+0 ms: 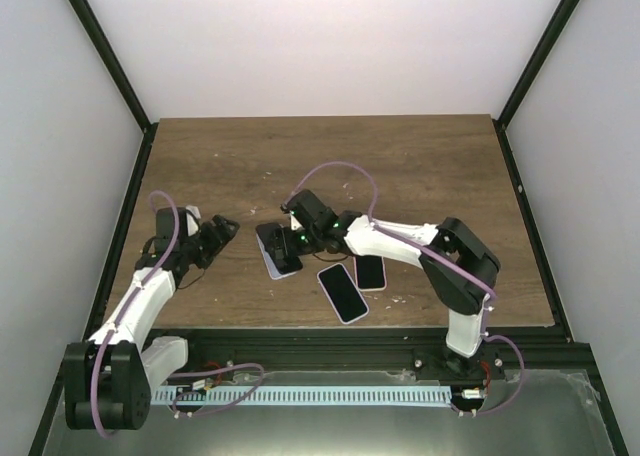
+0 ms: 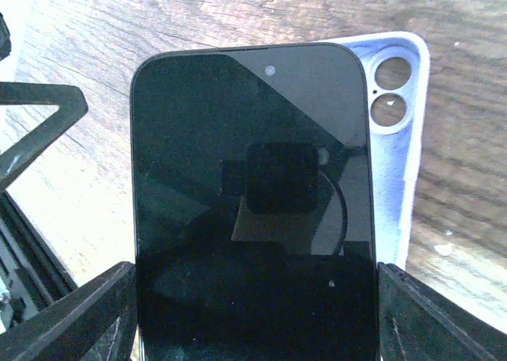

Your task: Put the phone into the phone case

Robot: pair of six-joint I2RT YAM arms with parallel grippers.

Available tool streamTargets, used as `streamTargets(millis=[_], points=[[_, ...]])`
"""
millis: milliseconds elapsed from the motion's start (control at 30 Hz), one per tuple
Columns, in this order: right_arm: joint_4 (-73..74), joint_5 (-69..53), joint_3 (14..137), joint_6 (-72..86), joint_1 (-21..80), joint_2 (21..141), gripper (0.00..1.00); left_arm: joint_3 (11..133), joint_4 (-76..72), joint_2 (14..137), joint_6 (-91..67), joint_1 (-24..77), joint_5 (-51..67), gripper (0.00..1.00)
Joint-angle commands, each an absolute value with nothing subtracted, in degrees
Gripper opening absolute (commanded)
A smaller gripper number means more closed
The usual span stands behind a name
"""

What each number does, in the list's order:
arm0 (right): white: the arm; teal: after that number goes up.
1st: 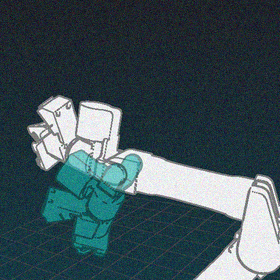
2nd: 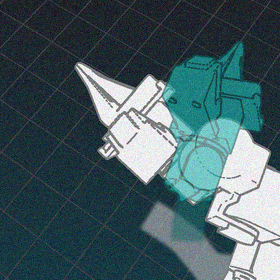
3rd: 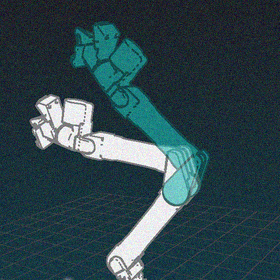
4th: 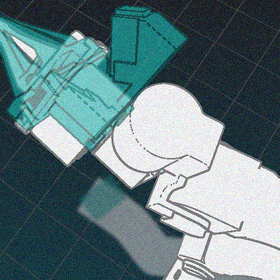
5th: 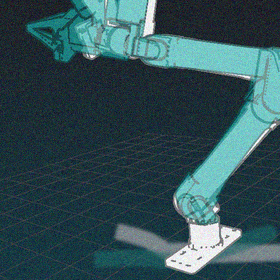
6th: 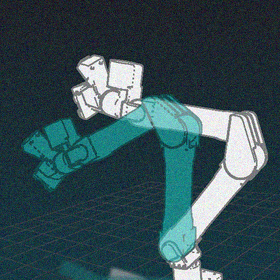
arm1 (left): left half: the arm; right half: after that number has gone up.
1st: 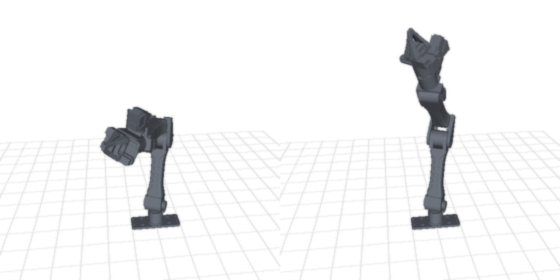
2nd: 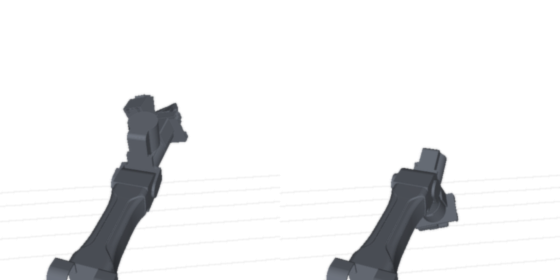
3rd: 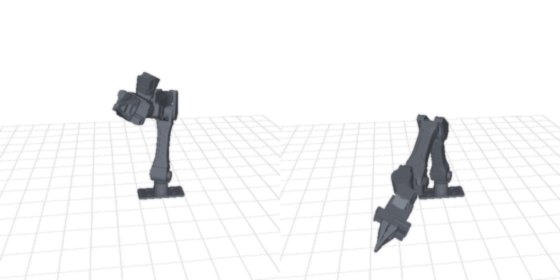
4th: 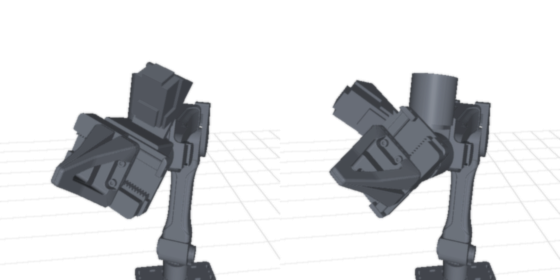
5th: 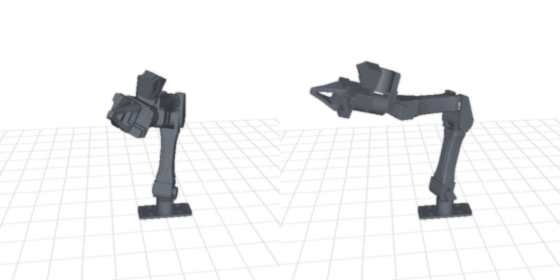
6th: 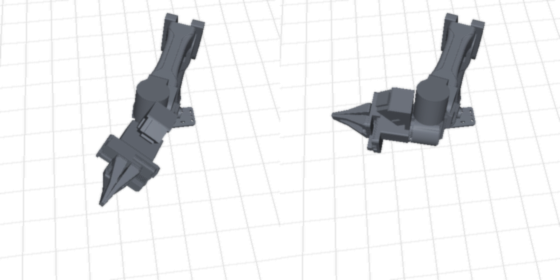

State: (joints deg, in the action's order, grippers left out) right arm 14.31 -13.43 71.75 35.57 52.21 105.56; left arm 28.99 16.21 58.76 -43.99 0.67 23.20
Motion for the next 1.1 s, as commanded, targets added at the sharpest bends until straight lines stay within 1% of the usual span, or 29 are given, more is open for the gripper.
streamTargets(millis=[0,167,433,1067], points=[[5.3,-12.0,71.3,43.7,54.2,105.1,0.64,28.6,16.8,58.1,-45.0,0.4,24.4,0.90],[3.1,-9.3,71.3,46.6,55.0,107.7,0.64,27.6,16.6,57.5,-45.6,0.3,24.8,0.88],[2.9,-8.7,73.5,48.7,55.0,112.1,0.65,27.5,16.2,57.9,-45.4,0.3,25.2,0.86],[2.8,-6.1,77.1,46.6,54.9,116.4,0.65,26.9,13.1,60.4,-45.6,0.3,27.8,0.80]])
